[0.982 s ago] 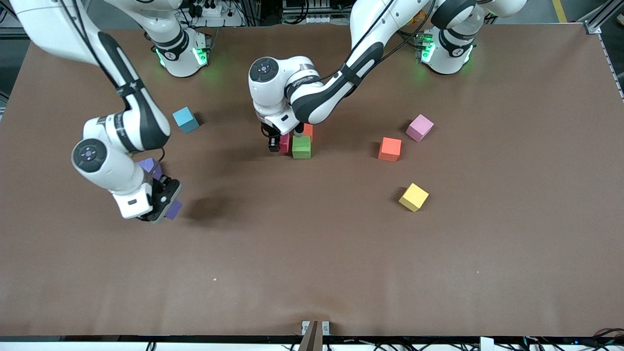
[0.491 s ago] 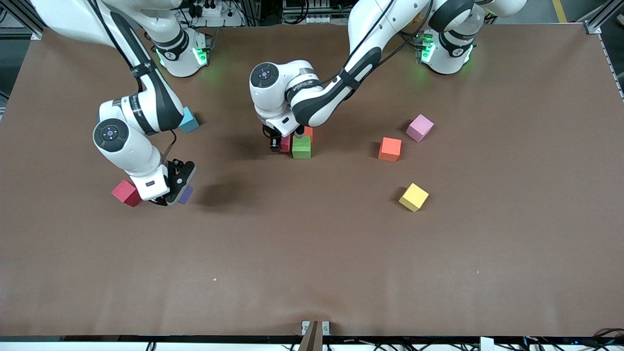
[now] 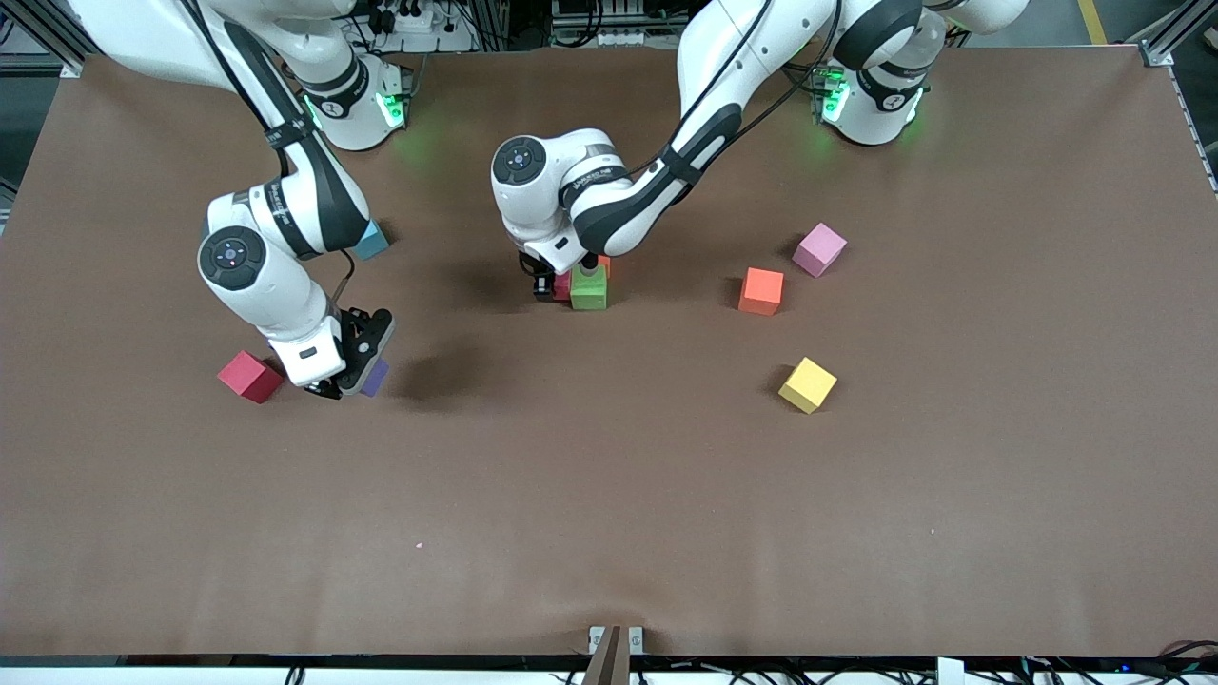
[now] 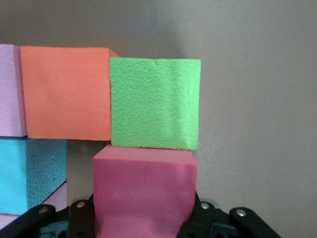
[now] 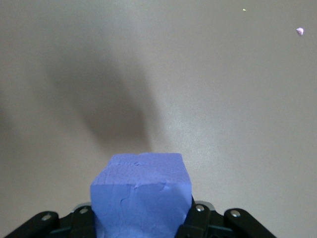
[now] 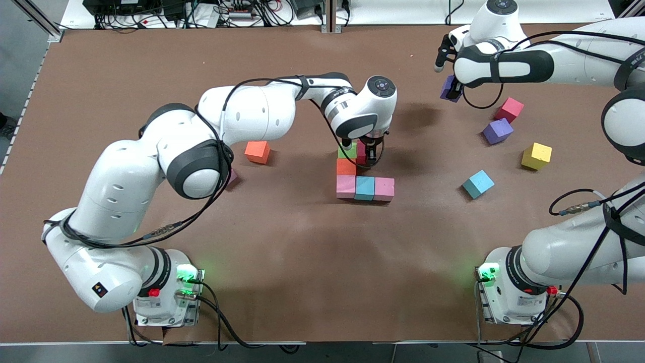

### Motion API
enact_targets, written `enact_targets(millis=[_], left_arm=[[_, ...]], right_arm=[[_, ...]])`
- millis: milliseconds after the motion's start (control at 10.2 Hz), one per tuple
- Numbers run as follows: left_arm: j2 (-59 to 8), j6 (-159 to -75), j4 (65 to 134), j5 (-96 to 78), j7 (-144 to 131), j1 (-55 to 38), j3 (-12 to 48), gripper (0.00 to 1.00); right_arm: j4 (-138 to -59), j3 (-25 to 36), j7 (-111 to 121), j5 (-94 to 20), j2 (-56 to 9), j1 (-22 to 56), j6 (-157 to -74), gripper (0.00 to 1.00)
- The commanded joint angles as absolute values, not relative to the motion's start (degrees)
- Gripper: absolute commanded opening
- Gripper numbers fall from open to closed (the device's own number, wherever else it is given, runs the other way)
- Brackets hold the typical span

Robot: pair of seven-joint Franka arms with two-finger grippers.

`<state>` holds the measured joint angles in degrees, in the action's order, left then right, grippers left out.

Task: Form number 2 with 11 blocks
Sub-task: 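Carry the purple cube to the shape while the left gripper reaches yellow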

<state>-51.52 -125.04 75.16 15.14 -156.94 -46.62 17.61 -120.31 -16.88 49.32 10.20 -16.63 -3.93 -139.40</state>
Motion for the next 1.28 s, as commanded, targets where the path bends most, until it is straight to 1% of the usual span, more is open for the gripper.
enact_targets(millis=[0,98,393,491,589,687,884,1080,1178], left_arm=[[-52.3,-125.9,74.9,14.8,-161.7,-47.4,17.1,0.24],[-52.6,-126.3,74.8,14.9,-161.7,-47.4,17.1,0.24],[-53.4,-127.5,74.8,15.1,-161.0,-47.5,17.0,0.25],[-53.4,-127.7,74.9,15.1,-160.1,-47.4,17.1,0.37],[-53.4,-127.7,74.8,15.1,-159.6,-47.4,17.0,0.99],[-53.3,-127.7,74.8,15.1,-159.4,-47.5,17.0,1.0],[-52.3,-126.5,74.9,15.0,-159.1,-47.3,17.1,1.0],[-50.2,-122.4,74.9,14.9,-158.8,-47.0,18.2,1.0],[-48.9,-120.3,74.9,14.8,-158.7,-46.4,19.8,1.0]], right_arm=[[-122.0,-20.4,49.8,12.2,-14.4,-4.6,-139.7,0.36],[-122.0,-21.9,49.6,13.7,-14.3,-5.2,-139.6,0.36],[-122.3,-22.1,50.5,13.8,-14.5,-5.3,-140.1,0.36],[-123.6,-22.4,50.9,13.8,-14.3,-5.8,-140.1,0.36],[-123.8,-23.2,52.5,13.7,-14.2,-6.7,-140.2,0.36],[-123.9,-24.0,53.9,13.6,-13.9,-7.8,-140.1,0.36],[-124.0,-24.3,54.0,13.4,-13.6,-7.6,-139.9,0.36],[-124.9,-25.0,53.9,13.4,-13.7,-7.4,-140.9,0.36],[-125.1,-25.8,53.8,13.4,-13.7,-7.5,-141.1,0.36]])
